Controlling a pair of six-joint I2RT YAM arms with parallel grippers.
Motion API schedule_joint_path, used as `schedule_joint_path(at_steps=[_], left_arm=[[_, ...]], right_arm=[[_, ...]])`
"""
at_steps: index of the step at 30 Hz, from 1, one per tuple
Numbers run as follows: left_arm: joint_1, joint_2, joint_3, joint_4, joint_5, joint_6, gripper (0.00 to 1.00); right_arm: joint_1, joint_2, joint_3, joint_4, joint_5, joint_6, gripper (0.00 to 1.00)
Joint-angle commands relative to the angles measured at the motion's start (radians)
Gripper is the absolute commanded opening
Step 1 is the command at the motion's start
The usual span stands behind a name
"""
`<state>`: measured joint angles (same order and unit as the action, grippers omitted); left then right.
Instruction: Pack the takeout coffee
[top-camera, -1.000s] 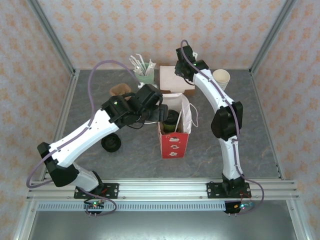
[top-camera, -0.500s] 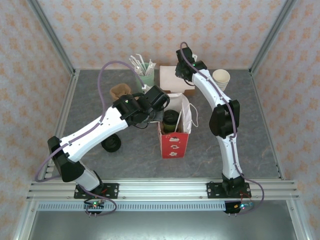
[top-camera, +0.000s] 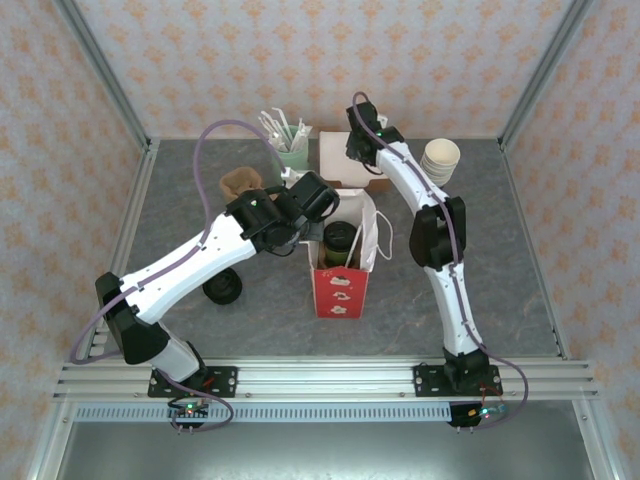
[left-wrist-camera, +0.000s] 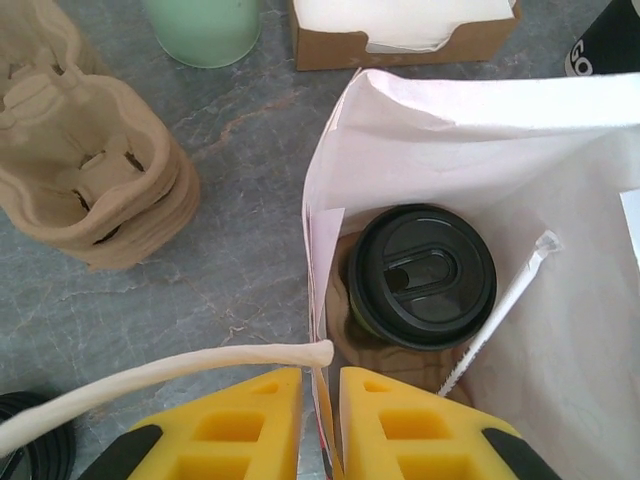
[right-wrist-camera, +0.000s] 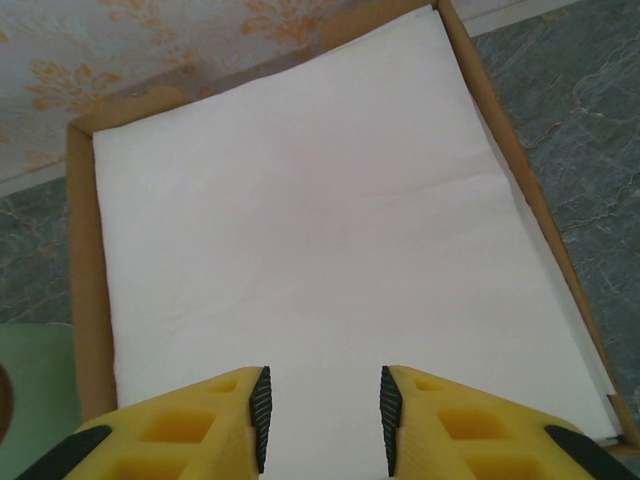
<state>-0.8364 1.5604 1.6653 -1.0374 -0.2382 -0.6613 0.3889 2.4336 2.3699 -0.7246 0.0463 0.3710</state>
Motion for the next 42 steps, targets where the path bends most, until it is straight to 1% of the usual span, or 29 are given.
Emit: schedule_joint_path(at_steps=[1,12,14,20,25,31,42], left_arm=[[0.025,-0.025,0.006,-0.024,-0.05,-0.002,0.17],[0.092,-0.051,-0.023,-0.032,-0.029,0.007,0.17],[0.1,-0.053,-0.023,-0.035,-0.026,0.009,0.17],[0.113,-0.059,-0.021,-0.044,-0.024,0.014,0.17],[0.114,-0.066,-0.027,-0.043,-0.026,0.015,0.17],[0.116,-0.065,-0.033,-0.047,-0.024,0.011,0.17],[0.116,-0.064,-0.032,-0.043,-0.019,0.002,0.16]], right_arm=[[-0.01,0.024,0.047,0.041,0.036,-0.024,0.38],[-0.01,0.149,0.144,0.067,0.033,-0.08,0.4],[-0.01,0.169,0.162,0.07,0.037,-0.092,0.43],[-0.009,0.209,0.189,0.088,0.054,-0.12,0.56],[-0.009,0.234,0.222,0.077,0.055,-0.126,0.61],[-0.009,0.254,0.223,0.088,0.064,-0.145,0.63],[-0.009,0.287,0.224,0.09,0.056,-0.151,0.63]])
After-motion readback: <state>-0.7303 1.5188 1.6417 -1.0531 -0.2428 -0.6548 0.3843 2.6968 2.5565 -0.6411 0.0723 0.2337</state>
